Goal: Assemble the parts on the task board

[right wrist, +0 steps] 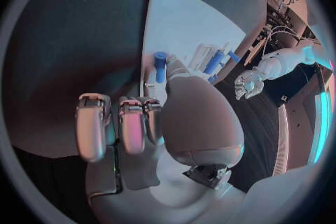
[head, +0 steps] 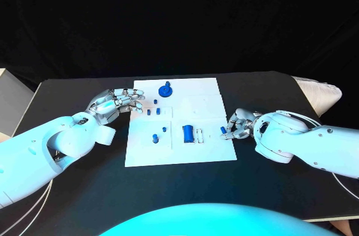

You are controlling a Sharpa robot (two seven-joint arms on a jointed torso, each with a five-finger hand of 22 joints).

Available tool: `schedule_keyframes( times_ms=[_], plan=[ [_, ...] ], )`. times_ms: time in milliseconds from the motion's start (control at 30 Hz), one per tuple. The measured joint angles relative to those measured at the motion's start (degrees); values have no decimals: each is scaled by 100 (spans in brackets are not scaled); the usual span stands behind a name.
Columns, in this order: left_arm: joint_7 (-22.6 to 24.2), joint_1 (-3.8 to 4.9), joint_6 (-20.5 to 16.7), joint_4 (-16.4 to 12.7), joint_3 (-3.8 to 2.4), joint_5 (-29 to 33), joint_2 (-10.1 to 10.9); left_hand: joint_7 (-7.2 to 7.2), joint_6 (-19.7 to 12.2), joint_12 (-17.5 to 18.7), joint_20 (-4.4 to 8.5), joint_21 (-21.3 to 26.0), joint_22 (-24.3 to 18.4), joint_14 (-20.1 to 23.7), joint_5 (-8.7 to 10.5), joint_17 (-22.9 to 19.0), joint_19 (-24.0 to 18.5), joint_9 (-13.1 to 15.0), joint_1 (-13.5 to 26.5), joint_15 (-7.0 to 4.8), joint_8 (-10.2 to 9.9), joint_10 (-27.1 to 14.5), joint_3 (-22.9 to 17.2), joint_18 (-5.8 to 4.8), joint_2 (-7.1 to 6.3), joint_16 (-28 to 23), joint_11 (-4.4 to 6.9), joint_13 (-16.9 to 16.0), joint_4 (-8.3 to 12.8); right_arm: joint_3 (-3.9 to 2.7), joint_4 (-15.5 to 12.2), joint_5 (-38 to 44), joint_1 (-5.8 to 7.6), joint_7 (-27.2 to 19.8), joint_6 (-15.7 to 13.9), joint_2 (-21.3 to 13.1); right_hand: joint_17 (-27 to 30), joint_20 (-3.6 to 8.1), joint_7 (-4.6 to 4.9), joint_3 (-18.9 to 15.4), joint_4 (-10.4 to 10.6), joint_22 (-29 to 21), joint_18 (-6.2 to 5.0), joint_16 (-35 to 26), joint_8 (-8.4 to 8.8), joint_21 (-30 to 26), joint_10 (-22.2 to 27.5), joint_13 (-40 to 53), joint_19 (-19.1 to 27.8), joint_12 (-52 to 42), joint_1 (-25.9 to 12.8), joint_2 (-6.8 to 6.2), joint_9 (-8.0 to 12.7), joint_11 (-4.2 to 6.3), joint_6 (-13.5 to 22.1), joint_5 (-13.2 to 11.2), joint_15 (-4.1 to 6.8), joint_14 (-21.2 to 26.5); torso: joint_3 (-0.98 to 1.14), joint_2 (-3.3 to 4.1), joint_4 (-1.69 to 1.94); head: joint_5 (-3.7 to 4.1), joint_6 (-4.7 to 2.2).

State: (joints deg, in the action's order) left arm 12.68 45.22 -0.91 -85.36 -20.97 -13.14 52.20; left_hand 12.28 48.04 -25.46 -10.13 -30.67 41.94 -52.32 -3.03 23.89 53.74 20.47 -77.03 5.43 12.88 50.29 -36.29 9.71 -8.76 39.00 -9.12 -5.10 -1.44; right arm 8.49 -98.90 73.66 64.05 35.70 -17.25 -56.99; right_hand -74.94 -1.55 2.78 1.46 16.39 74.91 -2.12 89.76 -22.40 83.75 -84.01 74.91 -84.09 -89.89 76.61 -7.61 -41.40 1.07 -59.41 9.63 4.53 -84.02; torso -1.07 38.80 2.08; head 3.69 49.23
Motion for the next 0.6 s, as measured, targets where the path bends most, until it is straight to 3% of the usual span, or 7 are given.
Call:
schedule_keyframes(
  times_ms=[67,100,267,467,600],
  plan=[
    [0,0,1,0,0,0,0,0,0,0,0,0,0,0,0,0,0,0,0,0,0,0,0,0,0,0,0,0,0,-6,10,43,-2,0,-4,27,0,0,22,116,-1,0,0,0,78,-9,0,0,0,34,288,-60,-5,0,61,73,0,0,1,0,-1,-1,3],
    [0,0,2,0,0,0,0,0,0,0,0,0,0,0,0,0,0,0,0,0,0,0,0,0,0,0,0,0,0,-9,15,66,-3,0,-7,40,0,0,29,204,8,0,0,0,141,-9,0,0,0,34,401,-86,-2,0,68,-8,0,0,1,0,-1,-1,4],
    [0,0,4,-1,0,0,1,0,0,0,0,0,-6,0,0,2,0,0,0,0,0,0,0,0,0,0,0,0,0,-22,45,181,-2,-3,-22,95,0,0,58,544,16,0,0,0,394,-9,0,0,0,61,675,-183,7,0,97,-6,0,0,1,0,-1,-4,7],
    [0,0,6,-1,0,-1,2,0,0,0,0,0,-6,0,0,4,0,1,0,0,0,0,0,0,0,0,0,0,0,-27,54,253,-4,-24,-38,143,1,0,128,924,11,-1,-1,0,639,-33,0,0,0,61,771,-265,19,-44,40,452,-18,9,-1,-1,-2,-8,14],
    [0,0,7,-1,0,-1,2,0,0,0,0,0,-6,0,0,7,0,1,0,0,12,0,0,0,0,0,0,-1,0,-28,44,279,-9,-42,-48,157,1,-21,160,1245,21,-1,-1,0,747,-33,-3,0,21,61,771,-265,53,-49,12,883,-44,0,-2,-1,-2,-8,14]
  ],
)
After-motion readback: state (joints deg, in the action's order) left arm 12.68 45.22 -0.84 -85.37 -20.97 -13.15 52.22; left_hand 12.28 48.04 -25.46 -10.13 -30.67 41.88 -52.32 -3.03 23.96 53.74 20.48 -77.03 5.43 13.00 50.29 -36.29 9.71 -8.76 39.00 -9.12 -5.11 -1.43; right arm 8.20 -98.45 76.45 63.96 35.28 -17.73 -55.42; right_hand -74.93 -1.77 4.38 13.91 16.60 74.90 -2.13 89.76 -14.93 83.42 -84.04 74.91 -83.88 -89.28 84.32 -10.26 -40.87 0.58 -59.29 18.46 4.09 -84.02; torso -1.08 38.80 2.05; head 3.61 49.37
